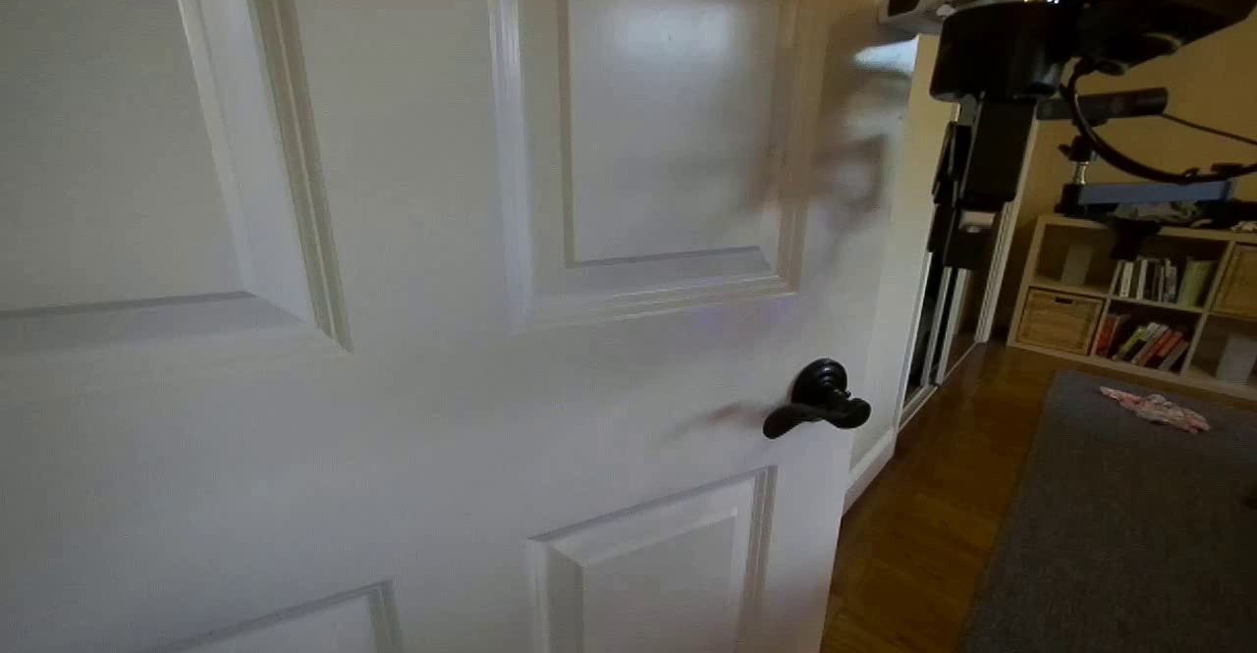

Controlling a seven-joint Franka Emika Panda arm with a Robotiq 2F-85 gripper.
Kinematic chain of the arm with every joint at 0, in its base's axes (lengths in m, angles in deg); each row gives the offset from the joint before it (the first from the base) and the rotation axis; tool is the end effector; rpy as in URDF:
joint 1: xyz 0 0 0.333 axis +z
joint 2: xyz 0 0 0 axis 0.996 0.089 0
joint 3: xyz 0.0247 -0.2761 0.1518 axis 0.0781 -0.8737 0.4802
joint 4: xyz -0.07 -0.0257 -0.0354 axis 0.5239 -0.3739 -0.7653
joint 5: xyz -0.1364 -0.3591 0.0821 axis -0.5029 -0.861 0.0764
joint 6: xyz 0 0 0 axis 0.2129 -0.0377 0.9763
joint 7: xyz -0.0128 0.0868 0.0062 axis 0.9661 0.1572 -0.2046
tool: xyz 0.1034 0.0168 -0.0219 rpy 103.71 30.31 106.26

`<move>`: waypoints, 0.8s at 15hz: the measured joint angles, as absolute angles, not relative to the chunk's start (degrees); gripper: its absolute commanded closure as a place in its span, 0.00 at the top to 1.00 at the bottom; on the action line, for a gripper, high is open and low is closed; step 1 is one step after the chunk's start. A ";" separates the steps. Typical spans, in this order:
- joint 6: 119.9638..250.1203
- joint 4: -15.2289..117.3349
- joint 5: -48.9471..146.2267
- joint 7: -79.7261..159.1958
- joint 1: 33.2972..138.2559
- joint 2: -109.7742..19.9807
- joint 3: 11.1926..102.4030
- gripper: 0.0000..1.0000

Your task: Close the door

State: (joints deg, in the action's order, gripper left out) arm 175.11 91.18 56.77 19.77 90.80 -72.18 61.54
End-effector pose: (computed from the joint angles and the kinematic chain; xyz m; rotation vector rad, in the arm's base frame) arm 0.4810 0.0600 0.4248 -3.0281 -0.5119 -0.0867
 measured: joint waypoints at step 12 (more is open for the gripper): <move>193.88 90.45 56.50 27.71 89.40 -69.51 61.53 1.00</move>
State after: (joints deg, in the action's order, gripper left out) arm 193.88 90.45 56.50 27.71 89.40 -69.51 61.53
